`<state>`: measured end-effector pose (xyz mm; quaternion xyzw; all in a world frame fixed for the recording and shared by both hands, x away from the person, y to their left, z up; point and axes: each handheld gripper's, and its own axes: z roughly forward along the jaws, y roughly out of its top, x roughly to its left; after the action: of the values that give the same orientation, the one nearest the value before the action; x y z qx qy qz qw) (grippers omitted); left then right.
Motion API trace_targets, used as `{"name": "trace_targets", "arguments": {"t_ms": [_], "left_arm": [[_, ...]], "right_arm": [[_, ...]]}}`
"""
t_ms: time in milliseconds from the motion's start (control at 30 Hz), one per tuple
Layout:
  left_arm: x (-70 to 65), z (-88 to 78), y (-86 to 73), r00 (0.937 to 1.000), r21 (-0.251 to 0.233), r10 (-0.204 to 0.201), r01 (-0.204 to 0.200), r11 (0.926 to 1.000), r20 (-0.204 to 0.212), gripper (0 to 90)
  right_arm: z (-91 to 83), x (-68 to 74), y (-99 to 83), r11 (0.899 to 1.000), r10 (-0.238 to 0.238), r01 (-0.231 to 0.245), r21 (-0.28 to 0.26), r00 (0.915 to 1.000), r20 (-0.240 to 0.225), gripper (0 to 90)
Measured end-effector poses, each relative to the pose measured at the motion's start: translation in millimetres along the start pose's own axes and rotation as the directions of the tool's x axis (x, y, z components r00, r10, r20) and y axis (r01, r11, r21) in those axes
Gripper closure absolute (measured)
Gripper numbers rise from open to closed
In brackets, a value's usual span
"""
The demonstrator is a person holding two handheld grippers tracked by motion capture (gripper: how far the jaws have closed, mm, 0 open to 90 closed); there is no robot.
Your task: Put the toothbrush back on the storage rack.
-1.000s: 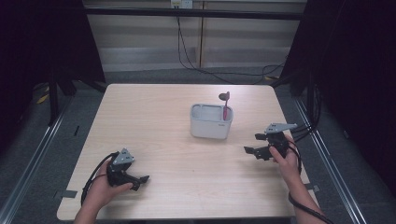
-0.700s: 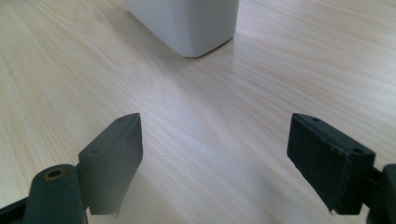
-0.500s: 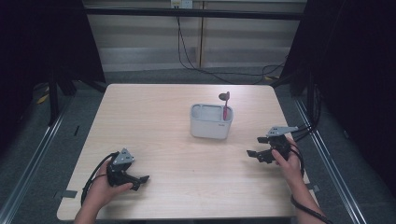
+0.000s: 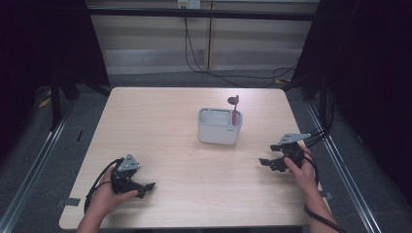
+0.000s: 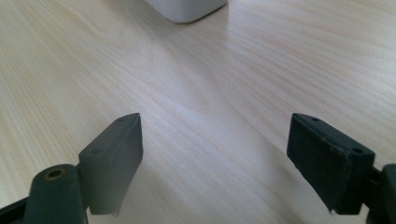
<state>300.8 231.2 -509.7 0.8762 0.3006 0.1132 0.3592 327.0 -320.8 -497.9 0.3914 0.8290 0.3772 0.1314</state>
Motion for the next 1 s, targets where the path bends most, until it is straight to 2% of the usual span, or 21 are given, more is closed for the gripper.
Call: {"name": "trace_targets", "arguments": {"t_ms": [133, 333, 700, 1000], "left_arm": [[0.0, 0.0, 0.0, 1.0, 0.0, 0.0, 0.0, 1.0, 0.0, 0.0], [0.0, 0.0, 0.0, 1.0, 0.0, 0.0, 0.0, 1.0, 0.0, 0.0], [0.0, 0.0, 0.0, 1.0, 0.0, 0.0, 0.0, 1.0, 0.0, 0.0], [0.0, 0.0, 0.0, 1.0, 0.0, 0.0, 0.0, 1.0, 0.0, 0.0]], "right_arm": [[3.9, -0.9, -4.3, 0.999, -0.012, 0.011, 0.041, 0.9998, 0.016, 18.5], [4.8, -3.1, -8.5, 0.998, -0.016, 0.014, 0.055, 0.9989, 0.043, 18.6], [4.8, -3.6, -14.4, 0.999, -0.029, 0.029, 0.016, 0.9984, 0.049, 17.1], [5.6, -4.2, -15.4, 1.0, -0.007, 0.006, 0.009, 0.9976, 0.069, 14.1]]}}
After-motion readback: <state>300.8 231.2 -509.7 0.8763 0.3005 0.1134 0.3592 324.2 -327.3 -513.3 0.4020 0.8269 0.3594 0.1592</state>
